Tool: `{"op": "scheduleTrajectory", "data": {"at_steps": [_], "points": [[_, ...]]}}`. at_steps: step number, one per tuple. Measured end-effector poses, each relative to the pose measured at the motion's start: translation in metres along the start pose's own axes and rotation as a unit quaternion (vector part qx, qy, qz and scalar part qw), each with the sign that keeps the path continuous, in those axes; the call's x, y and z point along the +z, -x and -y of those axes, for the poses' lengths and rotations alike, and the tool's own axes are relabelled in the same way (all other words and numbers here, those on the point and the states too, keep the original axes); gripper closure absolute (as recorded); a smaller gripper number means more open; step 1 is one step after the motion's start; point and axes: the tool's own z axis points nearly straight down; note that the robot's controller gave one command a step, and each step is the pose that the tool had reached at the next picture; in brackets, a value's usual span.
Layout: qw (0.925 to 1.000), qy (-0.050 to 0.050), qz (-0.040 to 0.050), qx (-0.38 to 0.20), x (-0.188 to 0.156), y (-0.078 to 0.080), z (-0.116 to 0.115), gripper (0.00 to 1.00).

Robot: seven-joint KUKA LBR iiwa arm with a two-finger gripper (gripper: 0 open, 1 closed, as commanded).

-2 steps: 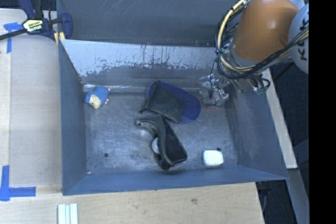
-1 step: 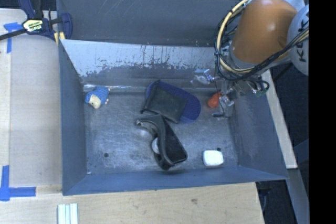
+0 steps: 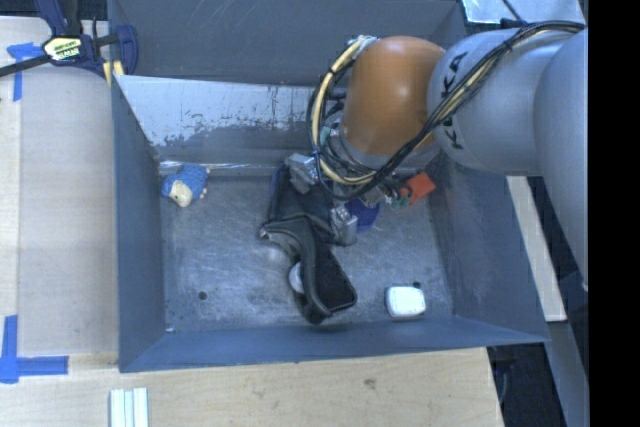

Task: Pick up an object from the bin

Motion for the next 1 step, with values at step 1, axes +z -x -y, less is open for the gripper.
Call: {"op": "scheduleTrajectory", "data": {"at_steps": [1], "points": [[1.0, 0.0, -0.0025, 0.003, -0.0046, -0.0019, 0.0042, 1.0]]}}
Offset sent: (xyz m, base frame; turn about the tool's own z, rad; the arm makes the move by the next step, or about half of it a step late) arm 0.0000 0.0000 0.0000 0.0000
